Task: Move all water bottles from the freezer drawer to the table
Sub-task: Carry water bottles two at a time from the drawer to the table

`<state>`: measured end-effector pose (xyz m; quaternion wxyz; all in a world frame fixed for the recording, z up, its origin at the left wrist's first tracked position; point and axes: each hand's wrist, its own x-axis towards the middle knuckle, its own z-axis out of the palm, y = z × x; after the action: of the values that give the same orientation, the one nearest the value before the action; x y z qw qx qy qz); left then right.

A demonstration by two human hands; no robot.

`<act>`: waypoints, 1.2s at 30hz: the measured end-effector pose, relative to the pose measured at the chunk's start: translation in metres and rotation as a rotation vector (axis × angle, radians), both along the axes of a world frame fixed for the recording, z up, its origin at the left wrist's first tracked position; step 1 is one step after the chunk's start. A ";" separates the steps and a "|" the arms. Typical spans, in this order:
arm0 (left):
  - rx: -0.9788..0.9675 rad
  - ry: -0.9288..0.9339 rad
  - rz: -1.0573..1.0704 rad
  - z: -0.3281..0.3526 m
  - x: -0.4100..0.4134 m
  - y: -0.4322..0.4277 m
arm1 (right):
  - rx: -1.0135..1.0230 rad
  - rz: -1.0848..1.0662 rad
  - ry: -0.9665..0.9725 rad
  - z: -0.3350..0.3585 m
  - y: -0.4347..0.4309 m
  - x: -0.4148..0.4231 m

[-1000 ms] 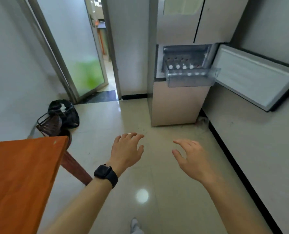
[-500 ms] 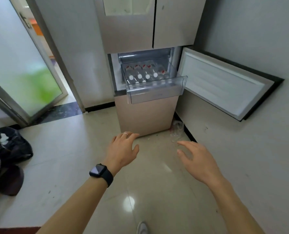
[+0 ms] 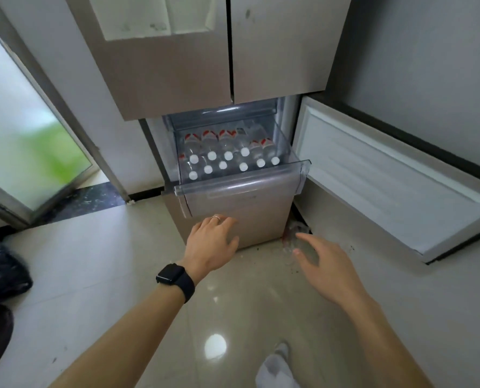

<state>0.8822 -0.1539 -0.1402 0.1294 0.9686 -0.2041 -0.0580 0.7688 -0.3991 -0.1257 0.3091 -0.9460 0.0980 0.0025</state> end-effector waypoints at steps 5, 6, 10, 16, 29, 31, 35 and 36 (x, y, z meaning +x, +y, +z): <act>-0.085 0.038 0.128 0.003 0.076 -0.034 | 0.023 0.147 0.035 -0.004 -0.036 0.094; -0.110 0.041 0.160 0.004 0.091 -0.039 | 0.033 0.167 0.042 -0.005 -0.042 0.114; -0.132 0.052 0.237 0.003 0.140 -0.051 | 0.036 0.225 0.050 -0.005 -0.055 0.184; -0.130 0.121 0.276 -0.012 0.210 -0.064 | 0.003 0.259 0.027 -0.017 -0.048 0.282; -0.814 0.707 0.761 -0.074 0.347 -0.090 | 0.489 -0.121 0.387 -0.071 -0.005 0.441; -0.932 0.818 0.899 -0.079 0.358 -0.093 | 0.605 -0.208 0.383 -0.078 0.001 0.459; -1.178 0.946 0.984 -0.086 0.376 -0.094 | 0.879 -0.282 0.511 -0.089 0.008 0.486; -1.260 0.955 0.984 -0.087 0.379 -0.094 | 0.932 -0.272 0.525 -0.091 0.009 0.491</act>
<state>1.2612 -0.2482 -0.2272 0.7118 0.5704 0.3104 -0.2676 1.2602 -0.3901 -0.2168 0.6578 -0.6555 0.2817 0.2415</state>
